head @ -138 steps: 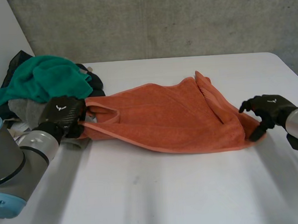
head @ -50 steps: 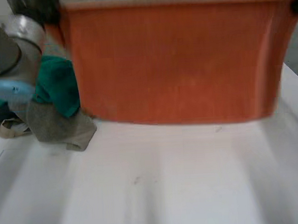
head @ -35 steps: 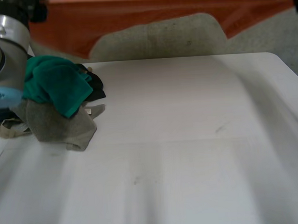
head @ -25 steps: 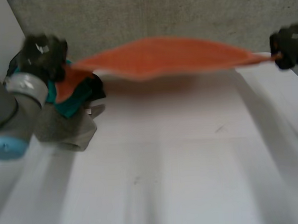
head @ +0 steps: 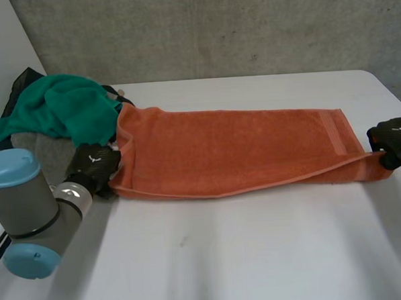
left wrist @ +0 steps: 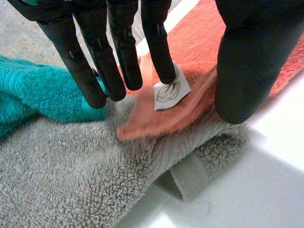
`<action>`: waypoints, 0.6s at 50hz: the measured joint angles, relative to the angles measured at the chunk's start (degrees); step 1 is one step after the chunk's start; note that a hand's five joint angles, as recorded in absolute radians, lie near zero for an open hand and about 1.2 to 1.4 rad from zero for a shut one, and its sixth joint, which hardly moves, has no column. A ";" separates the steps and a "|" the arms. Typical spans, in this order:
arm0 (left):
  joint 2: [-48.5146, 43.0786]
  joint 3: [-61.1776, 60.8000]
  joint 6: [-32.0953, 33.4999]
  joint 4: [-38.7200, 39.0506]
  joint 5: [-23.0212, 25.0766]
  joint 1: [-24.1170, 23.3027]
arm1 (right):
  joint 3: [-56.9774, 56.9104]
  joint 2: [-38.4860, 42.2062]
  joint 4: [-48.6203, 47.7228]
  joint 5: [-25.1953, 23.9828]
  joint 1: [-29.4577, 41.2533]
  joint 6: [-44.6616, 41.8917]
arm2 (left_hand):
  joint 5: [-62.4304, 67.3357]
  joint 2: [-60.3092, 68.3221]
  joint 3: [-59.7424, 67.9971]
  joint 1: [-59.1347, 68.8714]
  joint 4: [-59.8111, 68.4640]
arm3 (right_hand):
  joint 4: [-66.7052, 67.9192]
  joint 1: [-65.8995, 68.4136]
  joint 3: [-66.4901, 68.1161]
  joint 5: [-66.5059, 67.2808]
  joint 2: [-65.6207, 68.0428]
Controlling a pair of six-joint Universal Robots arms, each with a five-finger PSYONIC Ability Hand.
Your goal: Fold the laundry.
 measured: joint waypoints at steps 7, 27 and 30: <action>1.26 -1.60 0.10 1.02 2.36 1.40 | -0.13 0.47 -0.09 -0.14 -0.15 0.05 | 1.12 0.77 0.44 0.77 0.88 | 0.00 0.00 0.00 0.00 0.00; 7.09 -5.32 4.45 -3.61 5.16 3.19 | -0.44 -2.08 6.00 -0.66 -1.14 -3.35 | 28.16 29.90 29.47 28.15 30.39 | -0.01 0.00 0.00 0.00 0.00; 11.79 -7.34 7.28 -9.83 3.37 3.29 | 0.08 -4.72 12.43 -0.66 -2.97 -9.33 | 28.16 29.90 29.59 28.15 30.40 | 0.00 0.00 0.00 0.00 0.00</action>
